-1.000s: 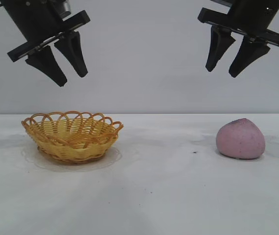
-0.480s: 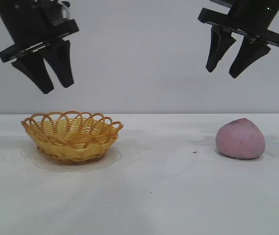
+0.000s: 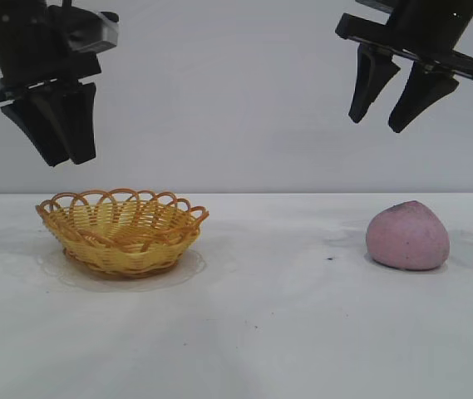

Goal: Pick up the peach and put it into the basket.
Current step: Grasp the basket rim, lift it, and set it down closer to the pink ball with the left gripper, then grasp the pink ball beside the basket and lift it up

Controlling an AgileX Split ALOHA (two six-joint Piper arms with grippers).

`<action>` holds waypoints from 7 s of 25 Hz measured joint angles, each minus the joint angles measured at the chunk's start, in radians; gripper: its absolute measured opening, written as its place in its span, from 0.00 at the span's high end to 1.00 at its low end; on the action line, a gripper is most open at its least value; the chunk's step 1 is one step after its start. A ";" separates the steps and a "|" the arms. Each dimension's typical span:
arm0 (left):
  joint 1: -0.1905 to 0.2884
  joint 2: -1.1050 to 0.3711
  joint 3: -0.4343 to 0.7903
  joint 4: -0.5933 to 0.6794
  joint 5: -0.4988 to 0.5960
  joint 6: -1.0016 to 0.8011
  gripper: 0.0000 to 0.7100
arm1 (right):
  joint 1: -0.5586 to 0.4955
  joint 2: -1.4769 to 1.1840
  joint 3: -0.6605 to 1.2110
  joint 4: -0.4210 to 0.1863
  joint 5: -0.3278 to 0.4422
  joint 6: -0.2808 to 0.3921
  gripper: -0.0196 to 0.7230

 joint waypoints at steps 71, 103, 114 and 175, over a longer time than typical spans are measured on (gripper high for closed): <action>-0.117 -0.134 0.437 -0.578 -0.355 -0.606 0.90 | 0.000 0.000 0.000 -0.002 0.004 -0.018 0.51; -0.117 -0.182 0.175 -0.005 -0.146 -0.610 0.56 | 0.000 0.000 0.000 0.000 0.026 -0.018 0.51; -0.030 -0.182 0.109 0.233 0.029 -0.628 0.56 | 0.000 0.000 0.000 0.000 0.027 -0.018 0.51; 0.154 -2.144 1.104 0.222 0.257 -0.572 0.35 | 0.002 0.000 -0.002 -0.006 0.050 -0.030 0.51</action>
